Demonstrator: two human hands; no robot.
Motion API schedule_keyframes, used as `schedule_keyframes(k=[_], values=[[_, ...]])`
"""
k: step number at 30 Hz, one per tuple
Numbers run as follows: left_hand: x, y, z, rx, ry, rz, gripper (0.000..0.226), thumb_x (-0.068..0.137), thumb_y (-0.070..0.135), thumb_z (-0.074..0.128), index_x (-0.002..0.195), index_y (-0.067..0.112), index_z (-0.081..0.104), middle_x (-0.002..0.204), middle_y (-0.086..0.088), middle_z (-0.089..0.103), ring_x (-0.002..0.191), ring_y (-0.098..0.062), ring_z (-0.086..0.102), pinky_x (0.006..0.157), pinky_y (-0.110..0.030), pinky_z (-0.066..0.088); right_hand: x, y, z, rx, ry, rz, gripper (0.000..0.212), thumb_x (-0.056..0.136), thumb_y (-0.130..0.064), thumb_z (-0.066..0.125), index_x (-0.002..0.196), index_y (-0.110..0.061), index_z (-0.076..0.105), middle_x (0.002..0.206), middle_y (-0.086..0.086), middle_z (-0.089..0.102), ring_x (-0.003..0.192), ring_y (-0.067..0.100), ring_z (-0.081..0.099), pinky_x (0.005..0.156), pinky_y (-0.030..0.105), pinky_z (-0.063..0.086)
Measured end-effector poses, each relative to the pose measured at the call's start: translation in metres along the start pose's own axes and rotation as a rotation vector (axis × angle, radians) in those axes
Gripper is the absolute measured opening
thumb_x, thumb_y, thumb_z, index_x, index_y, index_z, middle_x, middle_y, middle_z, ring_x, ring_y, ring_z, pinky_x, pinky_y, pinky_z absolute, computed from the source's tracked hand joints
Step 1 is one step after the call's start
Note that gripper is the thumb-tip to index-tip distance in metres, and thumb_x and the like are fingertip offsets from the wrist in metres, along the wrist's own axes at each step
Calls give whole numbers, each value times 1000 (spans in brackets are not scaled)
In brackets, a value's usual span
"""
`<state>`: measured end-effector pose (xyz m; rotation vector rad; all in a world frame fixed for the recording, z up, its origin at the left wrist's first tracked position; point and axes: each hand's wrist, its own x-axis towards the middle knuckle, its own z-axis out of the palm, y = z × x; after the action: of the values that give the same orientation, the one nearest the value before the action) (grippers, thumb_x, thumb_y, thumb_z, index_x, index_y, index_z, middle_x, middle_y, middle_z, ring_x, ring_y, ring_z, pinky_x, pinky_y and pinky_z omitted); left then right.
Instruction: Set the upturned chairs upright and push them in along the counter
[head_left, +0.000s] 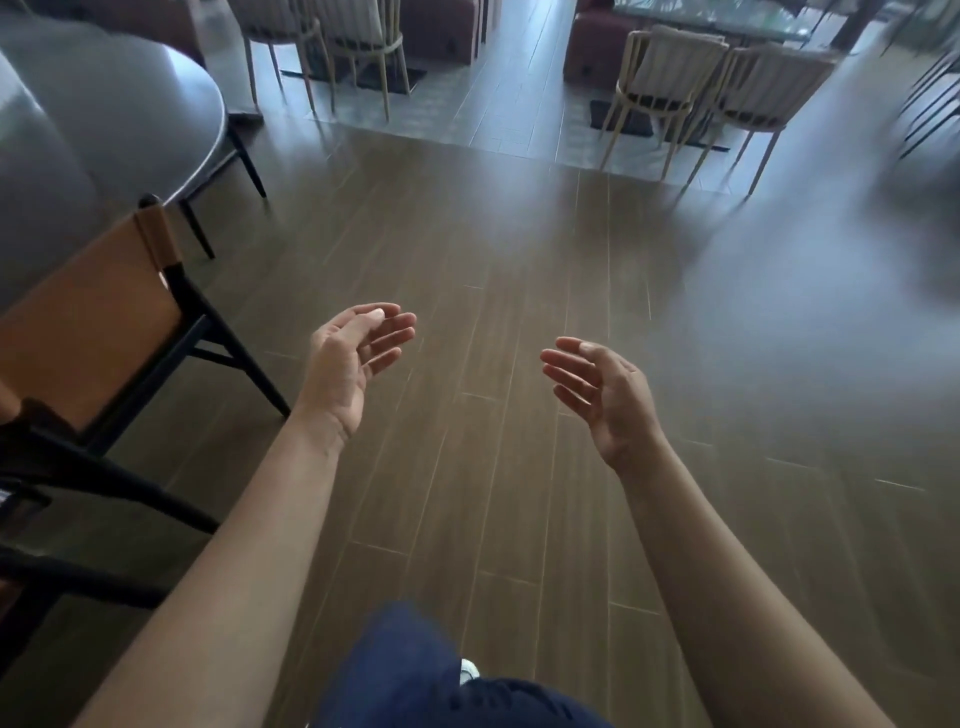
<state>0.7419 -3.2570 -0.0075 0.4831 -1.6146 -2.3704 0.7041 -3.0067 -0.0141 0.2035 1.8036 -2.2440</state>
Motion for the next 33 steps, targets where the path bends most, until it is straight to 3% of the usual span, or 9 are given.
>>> schedule_keyframes(k=[11, 22, 29, 33], values=[[184, 9, 25, 17, 12, 4, 23, 98, 20, 44, 94, 10, 65, 100, -14, 72, 93, -23, 69, 82, -31, 50, 181, -29, 41, -13, -13, -4, 25, 99, -18, 47, 100, -12, 71, 101, 10, 75, 102, 24, 70, 88, 35, 51], [395, 40, 57, 61, -40, 28, 20, 96, 16, 47, 92, 11, 66, 103, -16, 72, 97, -26, 69, 84, -33, 49, 373, -72, 111, 28, -25, 7, 24, 99, -17, 47, 102, -13, 71, 104, 10, 75, 102, 22, 69, 90, 35, 50], [495, 35, 86, 74, -3, 13, 22, 97, 14, 46, 87, 13, 67, 105, -15, 70, 97, -23, 65, 86, -36, 47, 481, -101, 108, 36, -29, 23, 23, 98, -17, 49, 106, -14, 71, 106, 8, 74, 103, 19, 68, 87, 31, 50], [561, 30, 107, 42, 57, 23, 17, 97, 12, 46, 97, 16, 63, 102, -10, 69, 94, -21, 65, 81, -32, 48, 559, -118, 103, 49, -33, 1, 24, 99, -18, 47, 111, -15, 69, 105, 8, 75, 101, 19, 68, 85, 31, 49]])
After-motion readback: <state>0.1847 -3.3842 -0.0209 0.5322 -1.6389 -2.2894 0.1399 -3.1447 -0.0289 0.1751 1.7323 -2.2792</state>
